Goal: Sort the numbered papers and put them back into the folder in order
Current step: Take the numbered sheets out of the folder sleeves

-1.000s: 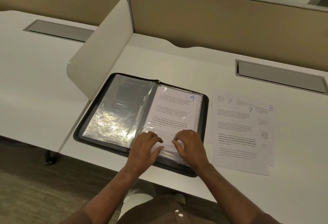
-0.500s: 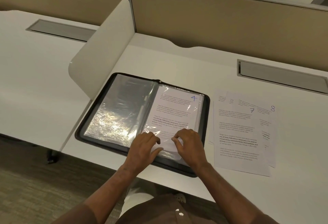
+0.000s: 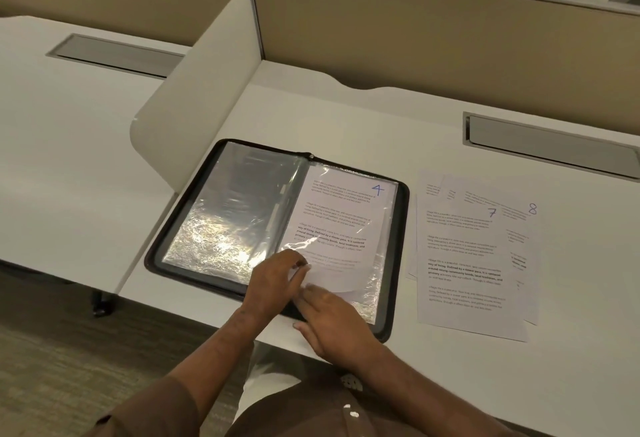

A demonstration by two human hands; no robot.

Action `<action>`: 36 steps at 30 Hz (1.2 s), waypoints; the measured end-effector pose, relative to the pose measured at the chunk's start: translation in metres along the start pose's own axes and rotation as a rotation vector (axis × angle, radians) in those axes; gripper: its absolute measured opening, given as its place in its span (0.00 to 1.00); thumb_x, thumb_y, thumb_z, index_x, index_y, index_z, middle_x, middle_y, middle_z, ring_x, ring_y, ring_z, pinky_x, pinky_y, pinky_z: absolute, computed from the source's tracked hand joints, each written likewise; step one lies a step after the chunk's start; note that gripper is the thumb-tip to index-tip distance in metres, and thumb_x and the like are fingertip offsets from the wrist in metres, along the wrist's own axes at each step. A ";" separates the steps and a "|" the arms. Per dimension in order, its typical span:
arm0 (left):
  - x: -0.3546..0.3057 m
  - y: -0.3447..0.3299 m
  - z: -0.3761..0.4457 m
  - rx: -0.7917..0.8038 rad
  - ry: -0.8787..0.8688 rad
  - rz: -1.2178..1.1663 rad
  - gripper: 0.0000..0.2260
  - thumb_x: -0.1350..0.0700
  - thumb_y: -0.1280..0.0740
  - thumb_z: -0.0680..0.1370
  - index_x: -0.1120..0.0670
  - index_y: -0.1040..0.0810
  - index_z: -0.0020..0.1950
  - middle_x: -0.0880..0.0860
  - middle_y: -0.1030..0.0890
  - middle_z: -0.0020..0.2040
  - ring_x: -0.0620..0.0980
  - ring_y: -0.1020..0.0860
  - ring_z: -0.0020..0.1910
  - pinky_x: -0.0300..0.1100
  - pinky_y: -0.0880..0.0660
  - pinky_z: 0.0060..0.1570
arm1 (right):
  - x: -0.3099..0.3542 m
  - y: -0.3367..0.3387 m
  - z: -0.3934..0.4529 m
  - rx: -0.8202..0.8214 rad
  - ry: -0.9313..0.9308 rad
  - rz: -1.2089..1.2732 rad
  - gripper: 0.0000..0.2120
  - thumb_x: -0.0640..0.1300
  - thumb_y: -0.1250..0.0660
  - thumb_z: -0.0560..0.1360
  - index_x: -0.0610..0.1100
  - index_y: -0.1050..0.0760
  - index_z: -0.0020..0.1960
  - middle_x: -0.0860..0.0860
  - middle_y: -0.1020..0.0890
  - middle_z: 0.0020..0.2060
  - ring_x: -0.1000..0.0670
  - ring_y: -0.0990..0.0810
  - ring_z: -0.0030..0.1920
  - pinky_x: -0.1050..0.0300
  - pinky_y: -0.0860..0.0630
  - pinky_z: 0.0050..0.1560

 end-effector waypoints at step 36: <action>0.103 -0.010 0.018 0.061 0.207 -0.245 0.26 0.38 0.51 0.83 0.46 0.32 0.77 0.42 0.33 0.77 0.39 0.39 0.77 0.57 0.51 0.79 | 0.033 0.007 -0.010 0.327 0.090 0.189 0.09 0.48 0.37 0.79 0.46 0.22 0.54 0.49 0.18 0.49 0.50 0.22 0.48 0.52 0.24 0.48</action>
Point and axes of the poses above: each hand's wrist, its own z-axis towards the middle knuckle, its own y-axis out of the back of the hand, x = y × z, the point moved 10 cm from there along z, towards the middle knuckle
